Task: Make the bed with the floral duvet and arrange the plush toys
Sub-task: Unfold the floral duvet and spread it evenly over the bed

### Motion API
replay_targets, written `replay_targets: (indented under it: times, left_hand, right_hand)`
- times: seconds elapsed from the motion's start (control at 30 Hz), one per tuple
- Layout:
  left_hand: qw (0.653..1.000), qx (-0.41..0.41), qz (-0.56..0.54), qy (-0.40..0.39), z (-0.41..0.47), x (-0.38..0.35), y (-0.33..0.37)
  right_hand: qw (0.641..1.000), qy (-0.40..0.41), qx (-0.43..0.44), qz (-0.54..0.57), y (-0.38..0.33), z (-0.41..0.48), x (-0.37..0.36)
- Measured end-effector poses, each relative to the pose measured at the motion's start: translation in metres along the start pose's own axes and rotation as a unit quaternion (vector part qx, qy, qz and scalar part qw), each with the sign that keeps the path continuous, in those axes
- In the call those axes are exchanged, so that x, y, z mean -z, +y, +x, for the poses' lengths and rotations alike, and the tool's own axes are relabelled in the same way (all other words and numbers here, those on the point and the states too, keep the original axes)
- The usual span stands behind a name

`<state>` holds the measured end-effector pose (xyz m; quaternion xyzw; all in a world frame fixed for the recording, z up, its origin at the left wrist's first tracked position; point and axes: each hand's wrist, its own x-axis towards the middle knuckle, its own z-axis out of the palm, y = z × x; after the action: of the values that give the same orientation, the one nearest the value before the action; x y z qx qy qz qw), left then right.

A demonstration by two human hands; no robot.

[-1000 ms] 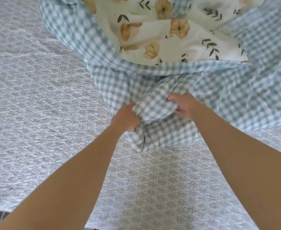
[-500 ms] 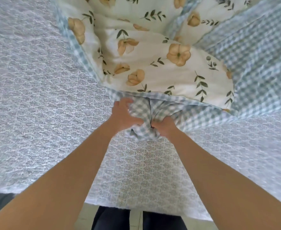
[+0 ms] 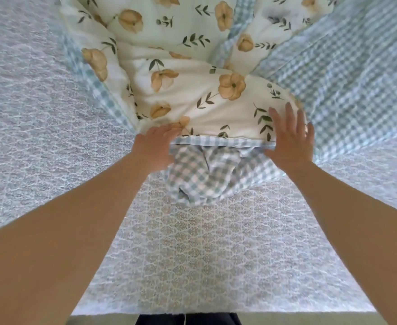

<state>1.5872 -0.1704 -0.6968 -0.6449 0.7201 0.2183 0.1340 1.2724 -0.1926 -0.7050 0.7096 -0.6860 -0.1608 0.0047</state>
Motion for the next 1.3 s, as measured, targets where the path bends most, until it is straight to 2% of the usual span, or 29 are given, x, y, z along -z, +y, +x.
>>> replay_targets:
  times: [0.07, 0.13, 0.2, 0.27, 0.33, 0.37, 0.4, 0.43, 0.5, 0.53, 0.63, 0.73, 0.8, 0.83, 0.87, 0.93, 1.0, 1.07, 1.17, 1.23, 1.3]
  left_hand:
    - [0.999, 0.002, -0.048, -0.023, -0.006, -0.007, -0.003]
    - [0.994, 0.008, -0.109, -0.019, -0.016, -0.011, -0.001]
    - [0.988, 0.015, -0.156, 0.011, -0.027, -0.013, 0.001]
    - [0.976, 0.043, -0.197, 0.087, -0.043, -0.016, 0.003]
    - [0.943, 0.09, -0.279, 0.157, -0.058, -0.02, 0.009]
    - [0.921, 0.12, -0.338, 0.152, -0.066, -0.022, 0.012]
    - [0.892, 0.151, -0.411, 0.113, -0.074, -0.021, 0.015]
    - [0.845, 0.176, -0.503, 0.051, -0.081, -0.018, 0.018]
    - [0.716, 0.206, -0.663, -0.072, -0.101, -0.007, 0.019]
    - [0.688, 0.202, -0.69, -0.102, -0.114, -0.003, 0.013]
    - [0.712, 0.17, -0.673, -0.107, -0.136, -0.003, -0.011]
    - [0.72, 0.17, -0.666, -0.096, -0.146, -0.007, -0.036]
    - [0.763, 0.204, -0.612, -0.044, -0.15, -0.013, -0.059]
    - [0.773, 0.239, -0.588, 0.001, -0.156, -0.018, -0.074]
    - [0.763, 0.278, -0.581, 0.046, -0.161, -0.024, -0.09]
    - [0.717, 0.344, -0.594, 0.121, -0.173, -0.039, -0.125]
    - [0.703, 0.379, -0.583, 0.15, -0.184, -0.05, -0.156]
    - [0.708, 0.398, -0.559, 0.166, -0.195, -0.061, -0.187]
    - [0.734, 0.423, -0.499, 0.181, -0.217, -0.073, -0.238]
    - [0.758, 0.441, -0.442, 0.188, -0.236, -0.078, -0.281]
    - [0.769, 0.459, -0.394, 0.207, -0.256, -0.077, -0.322]
  right_hand:
    - [0.998, -0.028, 0.013, -0.056, -0.013, 0.003, -0.003]
    - [0.998, -0.032, 0.026, -0.052, -0.029, 0.005, 0.001]
    - [0.998, -0.046, 0.035, 0.019, -0.043, 0.009, 0.011]
    - [0.986, -0.111, 0.069, 0.107, -0.062, 0.008, 0.023]
    - [0.941, -0.215, 0.111, 0.236, -0.086, -0.001, 0.04]
    - [0.904, -0.269, 0.123, 0.309, -0.1, -0.011, 0.051]
    - [0.863, -0.315, 0.127, 0.373, -0.114, -0.02, 0.057]
    - [0.831, -0.345, 0.122, 0.42, -0.127, -0.027, 0.062]
    - [0.784, -0.372, 0.075, 0.491, -0.148, -0.035, 0.064]
    - [0.763, -0.381, 0.047, 0.52, -0.159, -0.037, 0.064]
    - [0.693, -0.421, -0.037, 0.583, -0.184, -0.034, 0.07]
    - [0.593, -0.462, -0.059, 0.657, -0.215, -0.037, 0.089]
    - [0.566, -0.478, -0.037, 0.67, -0.241, -0.042, 0.098]
    - [0.572, -0.483, -0.025, 0.663, -0.256, -0.047, 0.102]
    - [0.58, -0.492, -0.013, 0.649, -0.269, -0.052, 0.107]
    - [0.598, -0.519, 0.019, 0.61, -0.293, -0.058, 0.116]
    - [0.638, -0.52, 0.065, 0.564, -0.319, -0.064, 0.128]
    - [0.723, -0.442, 0.103, 0.521, -0.349, -0.071, 0.135]
    - [0.824, -0.234, 0.16, 0.49, -0.392, -0.075, 0.133]
    - [0.854, -0.139, 0.225, 0.448, -0.423, -0.078, 0.126]
    - [0.853, -0.117, 0.277, 0.426, -0.454, -0.084, 0.119]
